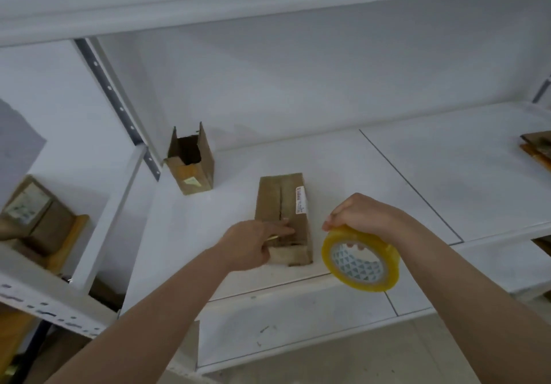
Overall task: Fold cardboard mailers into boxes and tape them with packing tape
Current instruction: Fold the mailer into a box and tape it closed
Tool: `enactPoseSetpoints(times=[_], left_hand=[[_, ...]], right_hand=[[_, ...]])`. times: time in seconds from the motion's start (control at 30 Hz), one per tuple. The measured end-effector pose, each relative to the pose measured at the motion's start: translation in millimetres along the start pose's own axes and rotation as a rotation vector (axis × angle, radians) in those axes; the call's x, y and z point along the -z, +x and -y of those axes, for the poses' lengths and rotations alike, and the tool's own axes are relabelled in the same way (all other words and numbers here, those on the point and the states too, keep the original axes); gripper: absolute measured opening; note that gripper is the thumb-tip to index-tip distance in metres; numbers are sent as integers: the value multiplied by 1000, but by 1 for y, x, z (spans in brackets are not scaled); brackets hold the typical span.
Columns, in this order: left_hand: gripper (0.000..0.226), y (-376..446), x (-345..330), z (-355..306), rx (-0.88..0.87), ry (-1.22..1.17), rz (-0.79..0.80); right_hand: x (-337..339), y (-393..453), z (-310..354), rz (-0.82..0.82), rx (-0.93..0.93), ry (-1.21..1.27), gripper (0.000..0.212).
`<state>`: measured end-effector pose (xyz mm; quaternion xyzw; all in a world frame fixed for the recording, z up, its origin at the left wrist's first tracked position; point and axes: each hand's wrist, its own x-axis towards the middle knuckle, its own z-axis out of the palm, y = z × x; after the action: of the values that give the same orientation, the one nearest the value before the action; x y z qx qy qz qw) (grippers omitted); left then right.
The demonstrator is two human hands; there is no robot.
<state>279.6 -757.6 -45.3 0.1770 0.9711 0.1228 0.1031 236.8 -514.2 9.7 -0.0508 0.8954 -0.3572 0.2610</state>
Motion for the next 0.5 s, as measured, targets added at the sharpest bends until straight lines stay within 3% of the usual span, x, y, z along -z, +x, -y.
enactPoseSetpoints(times=[0.1, 0.2, 0.23, 0.3, 0.4, 0.5], left_hand=[[51, -6, 7, 7, 23, -94, -50], [16, -5, 11, -6, 138, -468, -276], [14, -5, 13, -14, 189, -621, -352], [29, -2, 17, -32, 259, -802, -440], [66, 4, 25, -56, 297, -890, -340], [80, 8, 25, -68, 269, -886, -284]], right_hand=[[-3, -4, 8, 26, 24, 28, 18], [-5, -11, 13, 14, 54, 45, 18], [-5, -13, 14, 7, 63, 49, 19], [-6, -18, 17, -20, 82, 41, 21], [-7, -24, 21, -63, 98, 33, 23], [-8, -29, 23, -69, 100, 45, 24]])
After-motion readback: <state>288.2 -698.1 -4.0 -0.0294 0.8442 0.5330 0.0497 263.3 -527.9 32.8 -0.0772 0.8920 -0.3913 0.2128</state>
